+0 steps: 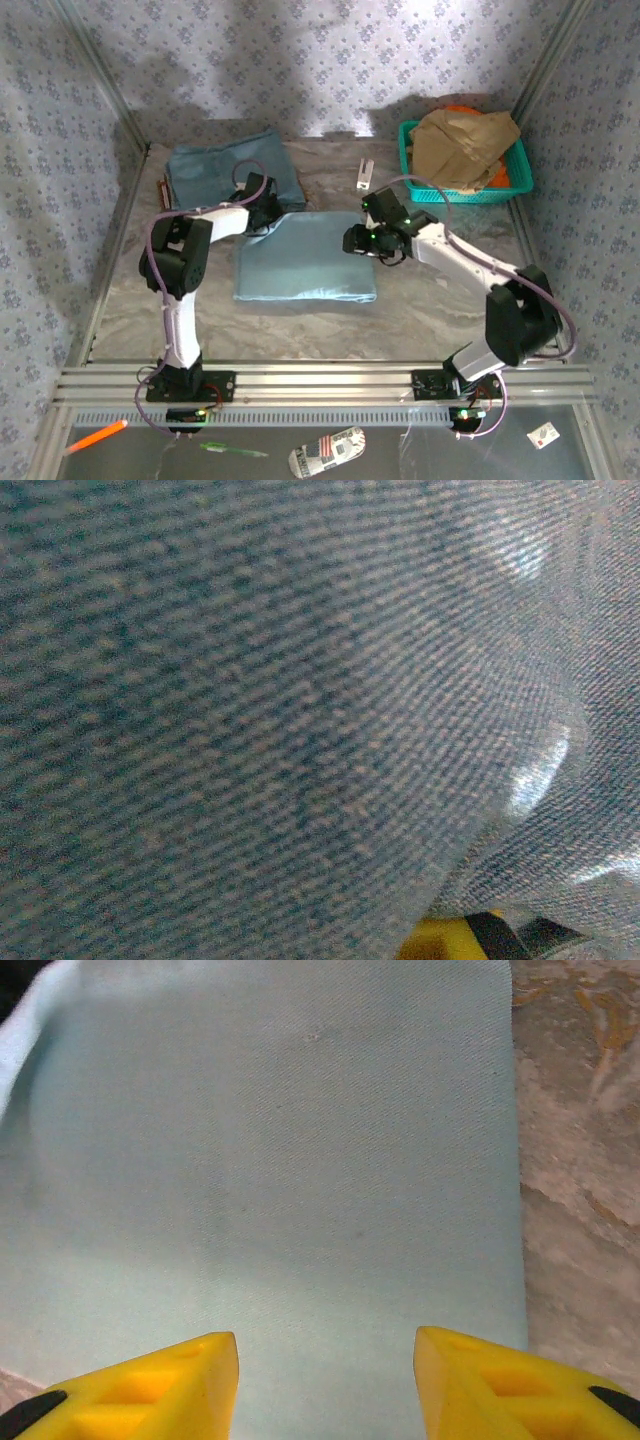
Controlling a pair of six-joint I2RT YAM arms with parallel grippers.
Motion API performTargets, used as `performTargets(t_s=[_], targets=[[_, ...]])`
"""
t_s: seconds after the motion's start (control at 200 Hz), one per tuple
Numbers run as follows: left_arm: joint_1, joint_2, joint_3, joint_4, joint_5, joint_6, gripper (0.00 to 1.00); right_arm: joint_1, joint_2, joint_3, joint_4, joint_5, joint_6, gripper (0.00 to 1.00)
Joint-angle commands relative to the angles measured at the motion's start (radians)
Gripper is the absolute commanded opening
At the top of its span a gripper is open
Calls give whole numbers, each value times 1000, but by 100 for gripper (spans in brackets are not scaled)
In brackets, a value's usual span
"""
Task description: Fold and stack the trousers
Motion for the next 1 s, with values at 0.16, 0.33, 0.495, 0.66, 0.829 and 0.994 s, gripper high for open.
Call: performTargets(t_s=[0.16, 0.33, 0.495, 0.66, 0.829, 0.994], targets=[[58, -134, 73, -225, -19, 75, 77, -36, -166, -58, -106, 29, -20, 52], [108, -341, 90, -392, -33, 189, 100, -16, -141, -49, -121, 5, -52, 55], [78, -548, -72, -443, -41, 167, 95, 93, 36, 34, -50, 38, -41, 48], [-2, -651, -345, -301, -2, 93, 63, 180, 314, 236, -34, 88, -32, 0], [-49, -617, -492, -109, 47, 90, 23, 216, 434, 221, 13, 87, -7, 0], [-74, -570, -560, -68, 40, 79, 0, 257, 421, 60, 47, 93, 24, 0]])
